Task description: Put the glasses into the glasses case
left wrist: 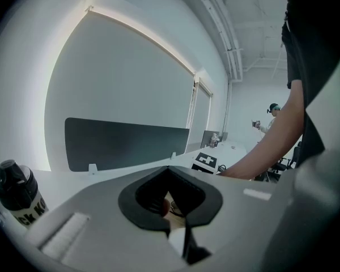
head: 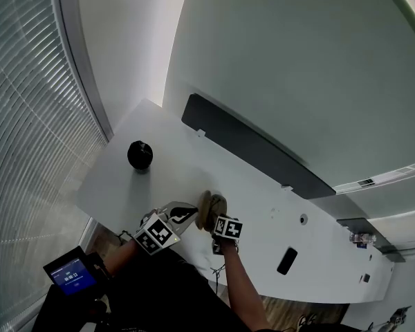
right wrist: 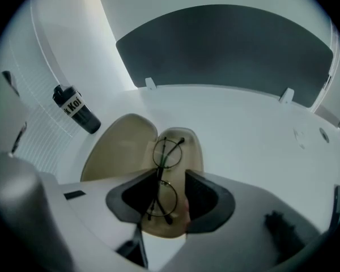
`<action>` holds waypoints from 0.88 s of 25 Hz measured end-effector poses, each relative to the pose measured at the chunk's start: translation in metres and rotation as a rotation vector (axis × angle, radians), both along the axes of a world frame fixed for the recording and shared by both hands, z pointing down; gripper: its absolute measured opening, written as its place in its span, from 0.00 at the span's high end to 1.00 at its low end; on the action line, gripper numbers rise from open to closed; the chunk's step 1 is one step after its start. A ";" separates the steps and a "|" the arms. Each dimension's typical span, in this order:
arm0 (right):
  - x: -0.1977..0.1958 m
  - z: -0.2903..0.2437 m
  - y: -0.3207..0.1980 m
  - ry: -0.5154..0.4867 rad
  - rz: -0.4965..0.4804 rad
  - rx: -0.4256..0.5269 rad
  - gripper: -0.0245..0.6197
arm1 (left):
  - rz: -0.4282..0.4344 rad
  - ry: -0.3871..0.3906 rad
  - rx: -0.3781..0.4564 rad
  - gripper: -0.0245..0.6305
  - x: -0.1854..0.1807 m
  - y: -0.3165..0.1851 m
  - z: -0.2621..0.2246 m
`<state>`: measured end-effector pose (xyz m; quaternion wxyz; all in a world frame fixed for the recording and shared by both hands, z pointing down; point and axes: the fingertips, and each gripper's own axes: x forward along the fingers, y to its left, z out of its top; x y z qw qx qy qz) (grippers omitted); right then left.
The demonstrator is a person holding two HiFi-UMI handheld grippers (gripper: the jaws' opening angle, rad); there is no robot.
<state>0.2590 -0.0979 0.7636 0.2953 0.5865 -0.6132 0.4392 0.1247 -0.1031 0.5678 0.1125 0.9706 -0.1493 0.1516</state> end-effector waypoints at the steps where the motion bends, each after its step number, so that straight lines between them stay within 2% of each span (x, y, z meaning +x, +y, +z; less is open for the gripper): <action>1: -0.001 -0.001 -0.001 -0.009 0.004 0.007 0.73 | 0.000 -0.002 -0.001 0.95 0.000 0.001 0.002; 5: 0.005 -0.020 -0.006 -0.048 0.056 0.097 0.73 | -0.005 0.012 0.022 0.95 -0.001 -0.005 -0.005; 7: 0.007 -0.039 -0.004 -0.043 0.040 0.161 0.73 | -0.017 0.023 0.007 0.95 -0.002 -0.004 -0.004; 12: -0.003 -0.107 -0.012 -0.085 -0.008 0.419 0.74 | -0.022 0.011 -0.006 0.95 -0.007 -0.003 0.009; 15: 0.007 -0.157 -0.007 -0.092 0.001 0.576 0.77 | 0.000 -0.003 -0.012 0.95 -0.004 0.005 0.013; 18: 0.007 -0.196 0.009 -0.121 0.022 0.692 0.78 | 0.028 0.008 0.007 0.95 -0.001 0.010 0.007; 20: 0.000 -0.211 0.027 -0.077 0.016 0.761 0.84 | 0.049 0.013 0.021 0.95 0.000 0.013 0.002; 22: -0.007 -0.215 0.047 0.087 -0.014 0.813 0.95 | 0.064 0.019 0.028 0.95 0.001 0.016 0.001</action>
